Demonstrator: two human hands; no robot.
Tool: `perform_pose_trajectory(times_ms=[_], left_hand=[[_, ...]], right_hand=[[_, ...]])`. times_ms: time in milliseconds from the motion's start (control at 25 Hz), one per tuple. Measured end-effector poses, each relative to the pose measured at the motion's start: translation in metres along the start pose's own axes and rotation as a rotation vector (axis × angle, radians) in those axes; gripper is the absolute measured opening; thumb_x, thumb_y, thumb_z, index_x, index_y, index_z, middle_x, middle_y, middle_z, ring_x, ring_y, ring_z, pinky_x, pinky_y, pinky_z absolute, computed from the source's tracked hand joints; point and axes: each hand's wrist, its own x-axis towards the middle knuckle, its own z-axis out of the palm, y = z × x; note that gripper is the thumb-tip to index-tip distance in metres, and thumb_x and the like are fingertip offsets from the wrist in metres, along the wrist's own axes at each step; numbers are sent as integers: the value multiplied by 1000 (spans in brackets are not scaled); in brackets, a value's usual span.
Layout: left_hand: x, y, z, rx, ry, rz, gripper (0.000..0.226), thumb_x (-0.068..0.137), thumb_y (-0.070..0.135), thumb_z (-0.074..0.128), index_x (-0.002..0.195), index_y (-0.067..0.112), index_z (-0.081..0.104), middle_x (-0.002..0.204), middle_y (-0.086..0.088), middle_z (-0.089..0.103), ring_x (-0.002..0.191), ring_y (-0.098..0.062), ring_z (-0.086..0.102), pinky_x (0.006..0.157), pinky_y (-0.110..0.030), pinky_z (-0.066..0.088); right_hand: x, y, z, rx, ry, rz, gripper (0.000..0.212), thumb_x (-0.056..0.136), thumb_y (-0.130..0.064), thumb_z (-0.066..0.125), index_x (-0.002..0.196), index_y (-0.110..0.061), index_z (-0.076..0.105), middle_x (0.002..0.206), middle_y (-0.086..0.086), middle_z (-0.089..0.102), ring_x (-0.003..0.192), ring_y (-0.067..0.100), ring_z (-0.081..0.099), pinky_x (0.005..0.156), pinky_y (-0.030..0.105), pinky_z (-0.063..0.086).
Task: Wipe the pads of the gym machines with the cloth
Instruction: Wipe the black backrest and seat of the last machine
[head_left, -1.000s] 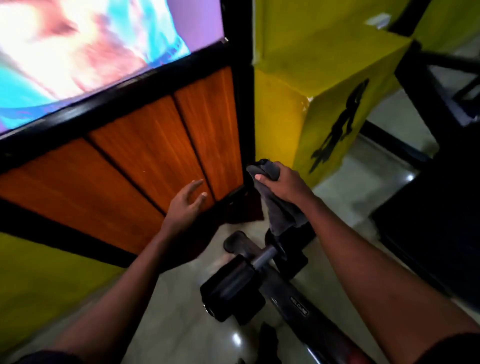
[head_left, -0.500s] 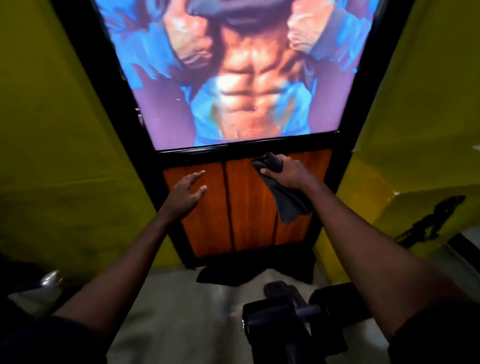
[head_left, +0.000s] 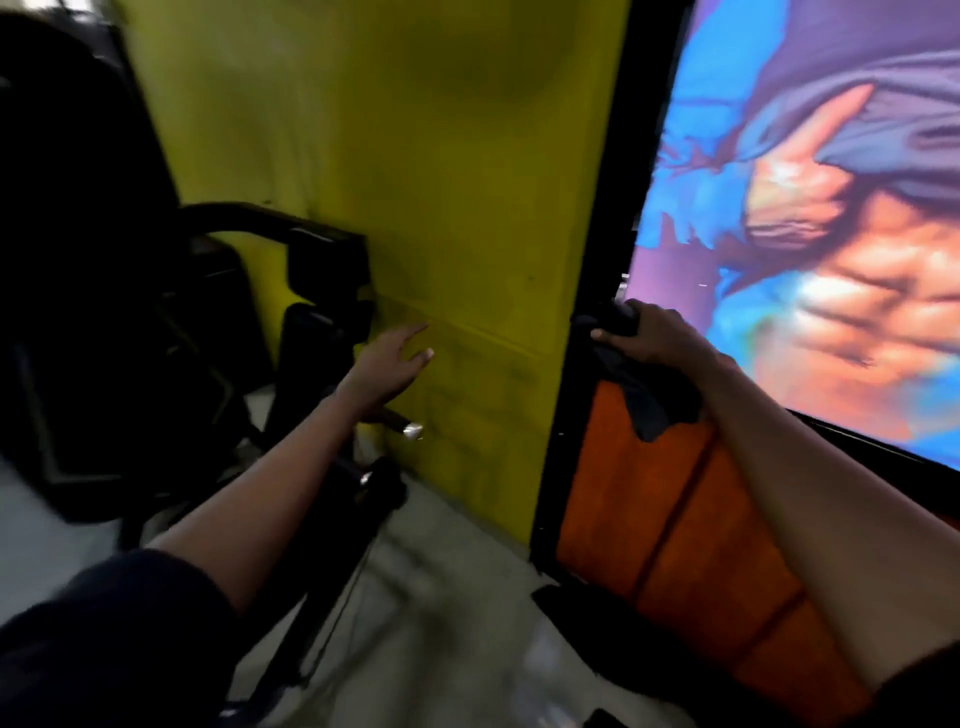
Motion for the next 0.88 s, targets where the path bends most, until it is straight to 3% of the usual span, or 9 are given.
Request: perform_pose_trajectory(times_ms=[120, 440, 640, 880], left_hand=[[-42, -31, -63, 83, 121, -63, 54, 94, 34, 61, 145, 23, 48, 143, -5, 53, 133, -21, 48, 113, -39, 37], [-119, -117, -199, 196, 350, -193, 56, 89, 50, 56, 143, 37, 46, 142, 1, 53, 131, -18, 49, 112, -43, 39], [-105, -161, -251, 184, 350, -192, 57, 90, 52, 57, 144, 39, 43, 144, 1, 51, 133, -18, 47, 112, -45, 39], [-50, -208, -292, 194, 293, -116, 55, 95, 43, 56, 147, 34, 41, 149, -3, 46, 138, -22, 41, 114, -48, 34]], right_hand=[[24, -61, 26, 73, -48, -116, 55, 87, -56, 68, 126, -17, 60, 122, 12, 66, 117, 30, 61, 87, 35, 45], [56, -205, 77, 253, -140, -333, 54, 85, -58, 69, 128, -26, 59, 126, 4, 65, 117, 27, 60, 89, 39, 51], [90, -277, 96, 252, -136, -358, 56, 86, -61, 67, 130, -27, 58, 128, 4, 64, 115, 28, 60, 83, 38, 49], [131, -336, 127, 220, -61, -321, 46, 89, -56, 65, 118, -21, 59, 114, 6, 64, 103, 30, 61, 80, 44, 51]])
